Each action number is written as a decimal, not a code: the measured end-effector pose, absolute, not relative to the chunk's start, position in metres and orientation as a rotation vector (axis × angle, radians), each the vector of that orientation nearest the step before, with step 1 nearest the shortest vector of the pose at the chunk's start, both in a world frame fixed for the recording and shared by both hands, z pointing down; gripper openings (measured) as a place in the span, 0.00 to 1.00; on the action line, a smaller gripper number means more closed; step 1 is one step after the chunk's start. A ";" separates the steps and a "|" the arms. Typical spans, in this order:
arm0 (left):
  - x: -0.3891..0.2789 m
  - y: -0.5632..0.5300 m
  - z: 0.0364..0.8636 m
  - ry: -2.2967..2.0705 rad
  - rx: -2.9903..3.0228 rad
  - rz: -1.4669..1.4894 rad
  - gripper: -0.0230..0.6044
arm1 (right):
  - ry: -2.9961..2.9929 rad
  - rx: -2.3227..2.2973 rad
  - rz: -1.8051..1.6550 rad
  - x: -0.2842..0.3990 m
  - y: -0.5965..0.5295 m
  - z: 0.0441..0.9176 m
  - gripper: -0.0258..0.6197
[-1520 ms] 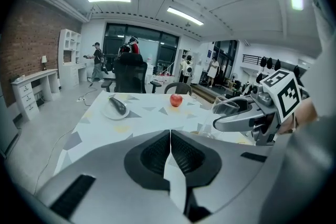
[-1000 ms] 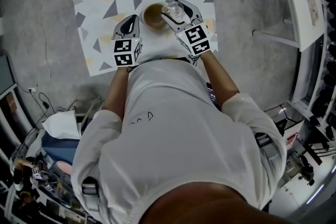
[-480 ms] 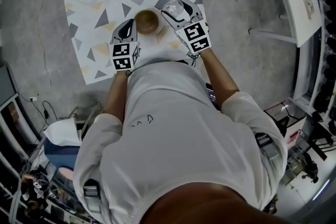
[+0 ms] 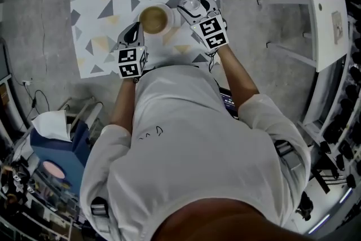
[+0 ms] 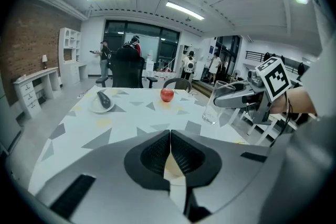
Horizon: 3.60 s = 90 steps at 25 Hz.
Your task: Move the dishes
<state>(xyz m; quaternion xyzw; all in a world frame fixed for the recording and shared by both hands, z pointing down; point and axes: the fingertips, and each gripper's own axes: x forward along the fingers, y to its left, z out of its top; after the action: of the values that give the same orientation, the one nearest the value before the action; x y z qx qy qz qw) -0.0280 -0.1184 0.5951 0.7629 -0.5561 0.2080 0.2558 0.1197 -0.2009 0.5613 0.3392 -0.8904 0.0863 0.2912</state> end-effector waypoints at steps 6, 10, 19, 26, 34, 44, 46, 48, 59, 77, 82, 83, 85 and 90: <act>-0.032 -0.104 0.606 -1.565 1.985 0.593 0.07 | -2.357 0.836 0.243 0.128 -0.217 0.594 0.47; -0.035 -0.093 0.613 -1.577 1.943 0.605 0.07 | -2.337 0.838 0.258 0.135 -0.226 0.613 0.47; -0.034 -0.094 0.613 -1.581 1.939 0.616 0.07 | -2.330 0.855 0.307 0.136 -0.228 0.623 0.47; -0.031 -0.093 0.613 -1.553 1.959 0.623 0.07 | -2.326 0.869 0.344 0.134 -0.219 0.635 0.47; -0.032 -0.096 0.611 -1.505 2.002 0.626 0.07 | -2.325 0.929 0.393 0.134 -0.213 0.631 0.51; -0.039 -0.108 0.610 -1.398 2.113 0.640 0.07 | -2.301 1.114 0.617 0.152 -0.166 0.616 0.54; -0.042 -0.111 0.612 -1.372 2.133 0.643 0.07 | -2.291 1.147 0.672 0.150 -0.155 0.614 0.50; -0.043 -0.112 0.613 -1.345 2.153 0.647 0.07 | -2.274 1.174 0.731 0.146 -0.145 0.615 0.46; -0.061 -0.107 0.623 -1.240 2.199 0.672 0.07 | -2.159 1.196 1.158 0.094 -0.120 0.637 0.32; -0.091 -0.097 0.637 -1.234 2.160 0.660 0.07 | -1.896 1.249 1.521 0.052 -0.119 0.677 0.33; -0.093 -0.095 0.639 -1.234 2.154 0.667 0.07 | -1.846 1.275 1.518 0.054 -0.119 0.685 0.26; -0.093 -0.095 0.639 -1.233 2.155 0.671 0.07 | -1.830 1.287 1.506 0.057 -0.119 0.687 0.21; -0.092 -0.096 0.639 -1.232 2.154 0.677 0.07 | -1.807 1.303 1.487 0.062 -0.119 0.689 0.13; -0.091 -0.096 0.638 -1.230 2.154 0.676 0.07 | -1.828 1.291 1.449 0.064 -0.117 0.683 0.07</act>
<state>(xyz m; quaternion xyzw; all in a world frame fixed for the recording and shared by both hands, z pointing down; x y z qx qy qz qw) -0.0911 -0.0955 0.6383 0.8040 -0.4591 0.2524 0.2812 0.0638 -0.1175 0.6827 0.4705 -0.6665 0.5282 0.2354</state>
